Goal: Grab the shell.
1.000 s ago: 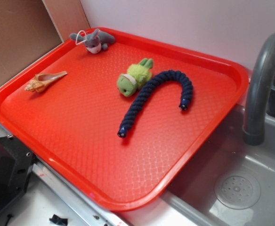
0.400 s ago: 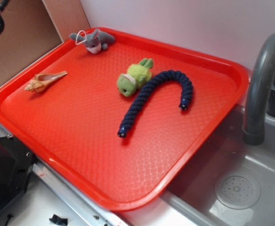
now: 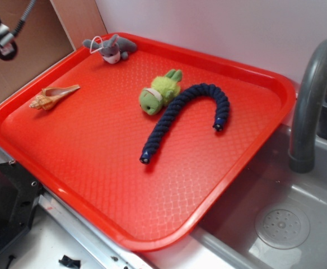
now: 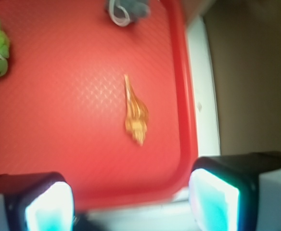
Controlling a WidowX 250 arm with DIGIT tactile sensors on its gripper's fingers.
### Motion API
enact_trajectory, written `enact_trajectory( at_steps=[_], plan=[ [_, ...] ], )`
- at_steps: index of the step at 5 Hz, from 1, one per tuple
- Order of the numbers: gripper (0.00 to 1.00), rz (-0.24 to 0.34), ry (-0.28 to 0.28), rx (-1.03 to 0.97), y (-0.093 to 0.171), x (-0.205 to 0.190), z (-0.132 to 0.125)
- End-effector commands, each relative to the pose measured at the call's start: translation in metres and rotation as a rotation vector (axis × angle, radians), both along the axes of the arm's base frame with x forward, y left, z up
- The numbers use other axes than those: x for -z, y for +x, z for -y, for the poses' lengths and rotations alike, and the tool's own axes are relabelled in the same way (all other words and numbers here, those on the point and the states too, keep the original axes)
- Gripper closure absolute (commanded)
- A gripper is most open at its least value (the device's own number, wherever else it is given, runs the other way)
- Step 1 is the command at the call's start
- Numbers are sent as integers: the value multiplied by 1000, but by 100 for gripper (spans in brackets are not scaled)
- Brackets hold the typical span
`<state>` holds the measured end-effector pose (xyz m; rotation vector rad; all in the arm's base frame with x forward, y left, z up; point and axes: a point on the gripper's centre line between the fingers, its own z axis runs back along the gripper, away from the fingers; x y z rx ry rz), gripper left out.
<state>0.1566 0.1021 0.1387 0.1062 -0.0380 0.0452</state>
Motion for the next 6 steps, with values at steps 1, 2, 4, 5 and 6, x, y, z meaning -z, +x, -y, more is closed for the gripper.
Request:
enact_trajectory(
  at_steps=[1,2,4,5,6],
  plan=[
    [0,16,-11,-49,20,45,-21],
    [0,-84,36,-55,21,67,-22],
    [0,-262,42,11,20,106,-12],
    [0,-297,21,17,18,114,-10],
    [100,-304,17,-24,16,117,-10]
  ],
)
